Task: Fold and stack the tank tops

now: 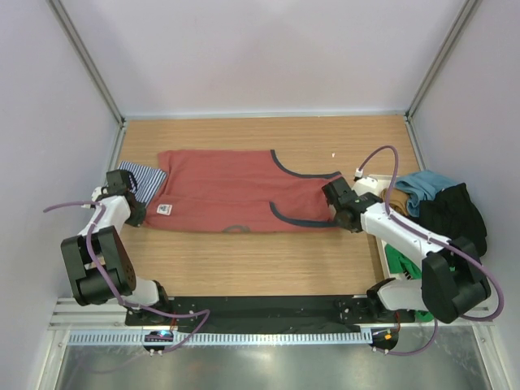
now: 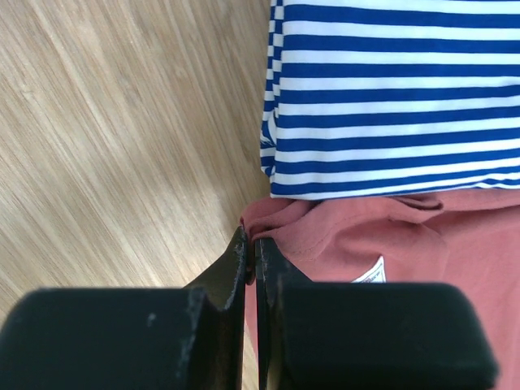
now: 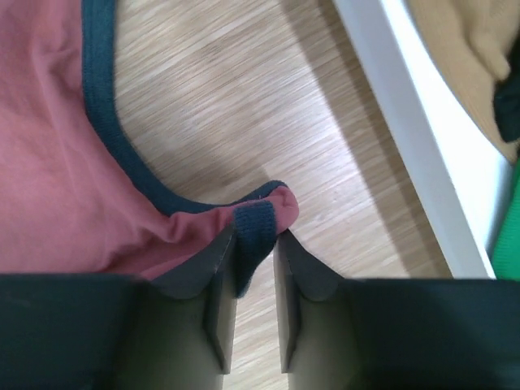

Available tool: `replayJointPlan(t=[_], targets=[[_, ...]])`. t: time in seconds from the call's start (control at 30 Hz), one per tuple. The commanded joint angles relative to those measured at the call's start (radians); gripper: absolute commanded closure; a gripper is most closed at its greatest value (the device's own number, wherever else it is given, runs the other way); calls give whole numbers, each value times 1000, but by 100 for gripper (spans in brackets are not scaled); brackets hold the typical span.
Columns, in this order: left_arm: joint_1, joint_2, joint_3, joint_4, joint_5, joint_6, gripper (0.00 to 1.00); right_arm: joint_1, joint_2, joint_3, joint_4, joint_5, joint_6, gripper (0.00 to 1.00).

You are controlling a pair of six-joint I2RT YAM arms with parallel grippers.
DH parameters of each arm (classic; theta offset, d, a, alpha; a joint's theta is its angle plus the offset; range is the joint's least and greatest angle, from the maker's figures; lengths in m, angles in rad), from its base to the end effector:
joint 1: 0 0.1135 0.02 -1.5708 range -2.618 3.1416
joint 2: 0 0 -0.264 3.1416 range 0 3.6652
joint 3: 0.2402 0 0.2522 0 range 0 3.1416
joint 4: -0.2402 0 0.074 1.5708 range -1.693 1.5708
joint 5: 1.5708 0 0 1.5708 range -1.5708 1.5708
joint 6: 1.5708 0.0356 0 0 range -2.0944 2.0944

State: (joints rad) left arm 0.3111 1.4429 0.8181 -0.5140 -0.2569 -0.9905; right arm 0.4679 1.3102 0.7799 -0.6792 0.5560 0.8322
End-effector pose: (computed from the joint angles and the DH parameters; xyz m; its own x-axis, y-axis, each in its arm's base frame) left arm 0.2500 0.0899 0.1823 -0.1417 -0.8952 -0.4225 -0.9409 0.2545 -0.2236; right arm 0.2142 0.0872 0.1989 -0.7222 0.3387 -0.6031 0.4715 0.8790 -0.0710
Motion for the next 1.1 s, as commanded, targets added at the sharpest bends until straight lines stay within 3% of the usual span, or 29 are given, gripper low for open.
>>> replayJointPlan(t=[0.0, 0.03, 0.1, 0.43, 0.6, 0.67, 0.87, 1.07], targets=[[-3, -47, 0, 25, -44, -4, 98, -5, -16, 13, -62, 107, -15, 45], [-4, -47, 0, 23, -47, -4, 98, -5, -11, 10, -54, 91, -18, 29], [-7, -47, 0, 20, -51, -4, 98, -6, -6, 10, -37, 81, -25, 17], [-10, -38, 3, 8, -85, -2, 98, -18, 52, 38, 46, -30, -67, 18], [-10, -30, 12, 0, -97, 3, 98, -69, 84, -1, 108, -129, -88, 33], [-10, -30, 12, 0, -102, 1, 97, -74, 92, -10, 119, -137, -88, 54], [-10, -30, 16, -4, -113, 3, 97, -101, 87, -33, 101, -104, -52, 96], [-9, -32, 16, -6, -111, 1, 97, -132, 8, -31, 23, 19, -15, 99]])
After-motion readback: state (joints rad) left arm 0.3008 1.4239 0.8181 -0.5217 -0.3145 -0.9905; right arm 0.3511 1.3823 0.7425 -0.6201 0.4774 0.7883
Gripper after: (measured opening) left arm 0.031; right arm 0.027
